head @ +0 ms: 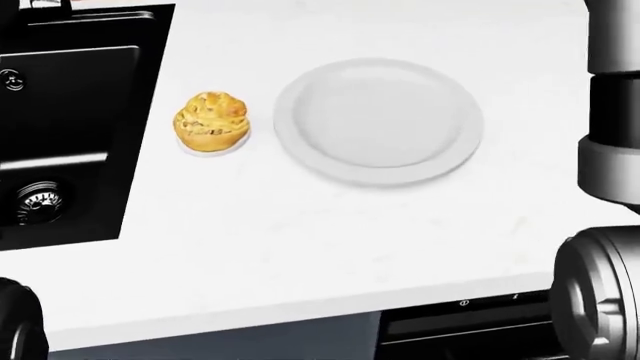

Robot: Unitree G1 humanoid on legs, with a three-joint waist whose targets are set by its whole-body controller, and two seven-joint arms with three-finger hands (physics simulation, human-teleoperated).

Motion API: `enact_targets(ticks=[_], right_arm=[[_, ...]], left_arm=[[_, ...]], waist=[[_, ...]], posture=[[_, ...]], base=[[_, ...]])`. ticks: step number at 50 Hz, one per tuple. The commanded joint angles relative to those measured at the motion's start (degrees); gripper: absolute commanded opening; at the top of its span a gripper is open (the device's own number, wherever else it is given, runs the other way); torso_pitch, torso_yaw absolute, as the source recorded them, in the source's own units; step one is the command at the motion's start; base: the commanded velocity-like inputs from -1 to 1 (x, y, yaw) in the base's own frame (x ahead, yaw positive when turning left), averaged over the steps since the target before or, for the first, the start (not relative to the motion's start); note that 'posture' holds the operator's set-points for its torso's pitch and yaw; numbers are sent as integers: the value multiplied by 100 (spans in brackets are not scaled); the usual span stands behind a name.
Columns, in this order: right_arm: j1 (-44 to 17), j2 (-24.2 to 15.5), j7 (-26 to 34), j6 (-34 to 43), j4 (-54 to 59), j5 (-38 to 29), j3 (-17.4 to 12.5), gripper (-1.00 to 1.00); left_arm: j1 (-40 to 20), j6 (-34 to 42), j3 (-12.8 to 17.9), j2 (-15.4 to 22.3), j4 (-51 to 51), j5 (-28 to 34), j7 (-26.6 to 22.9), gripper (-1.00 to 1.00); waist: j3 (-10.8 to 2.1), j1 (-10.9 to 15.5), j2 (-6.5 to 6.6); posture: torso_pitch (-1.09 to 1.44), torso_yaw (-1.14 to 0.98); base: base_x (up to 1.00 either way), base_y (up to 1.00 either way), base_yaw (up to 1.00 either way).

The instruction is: Place the pastries on the plates.

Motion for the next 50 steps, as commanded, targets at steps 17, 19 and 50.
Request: enact_targets(ticks=[17,19,50], right_arm=[[-269,-1,6,-226,-231,33,-56,100],[-276,-7,6,-216,-208,32,-47,100],[-299,-6,49,-161,-247,-7,-29,100]], left_arm=[[-293,-105,115,119,-201,106,46,100],[-297,-126,118,123,-186,112,33,100],[-197,-221,99,80,-208,167,-11,100]], waist=[[-50,-100,219],[-219,-53,244],[97,-79,129]], posture=[[0,0],[0,0],[0,0]], base=[[0,-5,0],[0,-18,0],[0,-14,0]])
